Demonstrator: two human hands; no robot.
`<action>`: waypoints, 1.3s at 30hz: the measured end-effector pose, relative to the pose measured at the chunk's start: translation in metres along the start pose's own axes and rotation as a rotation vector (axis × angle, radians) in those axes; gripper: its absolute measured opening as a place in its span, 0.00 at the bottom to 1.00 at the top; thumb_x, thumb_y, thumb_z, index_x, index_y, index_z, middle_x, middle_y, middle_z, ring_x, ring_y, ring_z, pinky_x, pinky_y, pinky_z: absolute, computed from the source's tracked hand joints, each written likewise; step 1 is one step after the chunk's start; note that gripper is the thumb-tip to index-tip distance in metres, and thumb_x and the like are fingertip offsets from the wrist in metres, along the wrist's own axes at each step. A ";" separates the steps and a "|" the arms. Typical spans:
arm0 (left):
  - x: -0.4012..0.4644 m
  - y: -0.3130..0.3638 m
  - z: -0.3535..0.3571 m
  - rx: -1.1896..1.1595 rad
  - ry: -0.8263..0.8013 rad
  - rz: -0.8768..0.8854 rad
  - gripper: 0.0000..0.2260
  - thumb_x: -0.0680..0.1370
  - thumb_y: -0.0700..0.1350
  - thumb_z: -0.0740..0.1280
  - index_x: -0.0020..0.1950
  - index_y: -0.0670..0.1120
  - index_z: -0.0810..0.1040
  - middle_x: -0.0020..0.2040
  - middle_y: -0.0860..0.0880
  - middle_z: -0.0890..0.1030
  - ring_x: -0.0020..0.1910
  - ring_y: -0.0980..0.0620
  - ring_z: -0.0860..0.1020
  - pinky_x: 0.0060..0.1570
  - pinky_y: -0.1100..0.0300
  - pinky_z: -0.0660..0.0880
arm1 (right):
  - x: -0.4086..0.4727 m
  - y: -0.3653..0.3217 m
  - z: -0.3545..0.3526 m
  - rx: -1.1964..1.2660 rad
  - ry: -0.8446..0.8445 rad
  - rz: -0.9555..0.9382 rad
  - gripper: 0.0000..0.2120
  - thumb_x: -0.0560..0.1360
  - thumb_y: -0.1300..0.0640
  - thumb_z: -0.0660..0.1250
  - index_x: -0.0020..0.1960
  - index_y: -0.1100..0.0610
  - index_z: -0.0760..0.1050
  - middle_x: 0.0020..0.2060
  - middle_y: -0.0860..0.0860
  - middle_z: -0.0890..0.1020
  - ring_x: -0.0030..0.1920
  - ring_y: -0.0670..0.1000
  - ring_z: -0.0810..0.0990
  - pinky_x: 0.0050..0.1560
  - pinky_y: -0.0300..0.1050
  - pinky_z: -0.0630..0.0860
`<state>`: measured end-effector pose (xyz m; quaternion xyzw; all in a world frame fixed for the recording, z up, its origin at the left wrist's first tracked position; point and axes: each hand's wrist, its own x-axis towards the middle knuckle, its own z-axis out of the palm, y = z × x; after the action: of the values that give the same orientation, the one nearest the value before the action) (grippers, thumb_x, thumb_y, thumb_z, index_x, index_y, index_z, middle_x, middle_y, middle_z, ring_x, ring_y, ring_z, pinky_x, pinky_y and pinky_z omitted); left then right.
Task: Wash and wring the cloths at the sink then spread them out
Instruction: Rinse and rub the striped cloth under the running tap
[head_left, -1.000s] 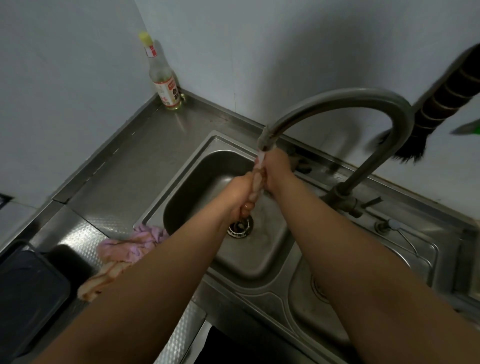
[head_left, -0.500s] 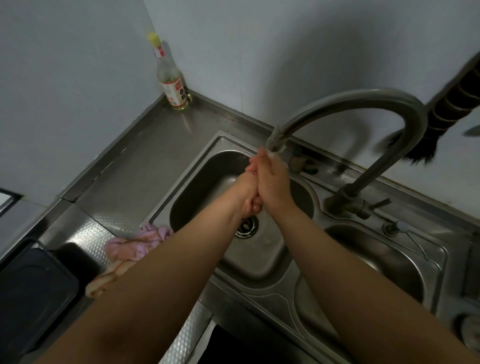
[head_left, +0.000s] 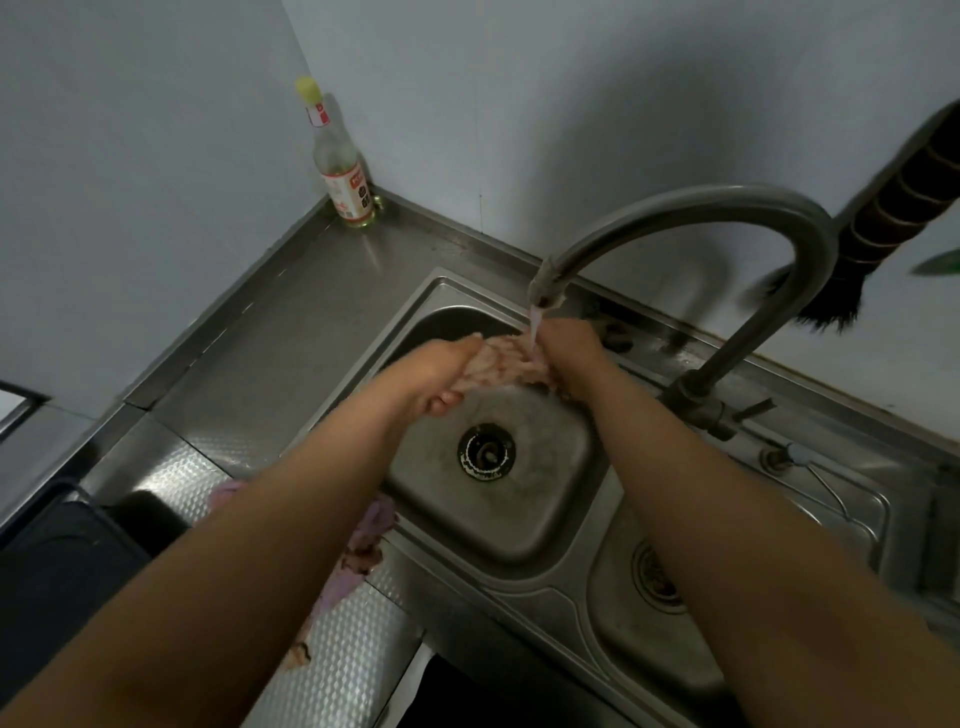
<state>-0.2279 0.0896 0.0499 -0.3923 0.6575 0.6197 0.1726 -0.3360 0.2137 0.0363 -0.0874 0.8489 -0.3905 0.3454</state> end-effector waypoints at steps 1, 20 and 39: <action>-0.004 0.003 -0.012 -0.049 0.017 -0.030 0.19 0.82 0.57 0.57 0.37 0.48 0.73 0.21 0.52 0.69 0.15 0.58 0.63 0.17 0.73 0.55 | -0.004 0.005 -0.004 0.081 -0.006 -0.013 0.16 0.80 0.52 0.60 0.59 0.62 0.77 0.50 0.59 0.80 0.54 0.57 0.79 0.47 0.41 0.70; -0.005 0.016 -0.036 0.390 -0.511 0.008 0.29 0.65 0.70 0.70 0.55 0.49 0.78 0.39 0.55 0.80 0.37 0.58 0.73 0.34 0.65 0.70 | -0.034 -0.002 -0.052 0.361 -0.673 0.259 0.18 0.81 0.52 0.56 0.59 0.65 0.73 0.46 0.63 0.84 0.43 0.57 0.85 0.41 0.46 0.83; -0.018 0.017 0.062 0.050 0.038 0.067 0.18 0.83 0.47 0.50 0.35 0.46 0.68 0.25 0.48 0.65 0.18 0.55 0.60 0.23 0.66 0.55 | -0.025 -0.023 0.019 0.530 0.167 -0.075 0.12 0.78 0.56 0.62 0.36 0.56 0.71 0.32 0.51 0.75 0.33 0.48 0.75 0.38 0.41 0.74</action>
<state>-0.2447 0.1526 0.0634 -0.3777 0.6885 0.6010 0.1489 -0.3072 0.1972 0.0569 0.0070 0.7389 -0.6172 0.2704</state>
